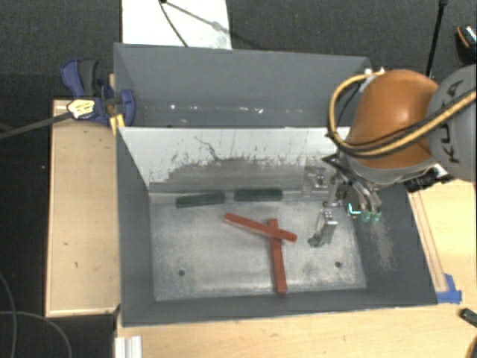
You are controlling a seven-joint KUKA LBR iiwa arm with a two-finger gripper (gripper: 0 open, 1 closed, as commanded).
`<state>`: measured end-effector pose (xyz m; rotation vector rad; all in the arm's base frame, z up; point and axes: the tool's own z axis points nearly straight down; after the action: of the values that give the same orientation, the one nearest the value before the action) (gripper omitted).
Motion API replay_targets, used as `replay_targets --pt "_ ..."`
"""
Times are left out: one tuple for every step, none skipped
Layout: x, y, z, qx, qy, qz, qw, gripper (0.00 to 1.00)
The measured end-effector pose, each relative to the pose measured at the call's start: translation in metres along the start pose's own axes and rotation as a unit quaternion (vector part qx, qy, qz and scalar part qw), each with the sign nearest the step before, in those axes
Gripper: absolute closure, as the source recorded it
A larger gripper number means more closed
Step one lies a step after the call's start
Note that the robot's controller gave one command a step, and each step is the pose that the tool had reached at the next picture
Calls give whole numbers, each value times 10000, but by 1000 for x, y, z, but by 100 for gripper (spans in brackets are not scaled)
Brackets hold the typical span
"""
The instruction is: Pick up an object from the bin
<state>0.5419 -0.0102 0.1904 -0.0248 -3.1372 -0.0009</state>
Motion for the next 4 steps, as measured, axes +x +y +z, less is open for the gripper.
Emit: replay_targets --pt "22 49 122 -7 -21 929 9957 0" --pt "19 73 89 -13 -46 1510 9885 0" --pt "-4 71 85 -11 -46 2719 9623 0" --pt "13 109 122 -4 -4 2818 9595 0"
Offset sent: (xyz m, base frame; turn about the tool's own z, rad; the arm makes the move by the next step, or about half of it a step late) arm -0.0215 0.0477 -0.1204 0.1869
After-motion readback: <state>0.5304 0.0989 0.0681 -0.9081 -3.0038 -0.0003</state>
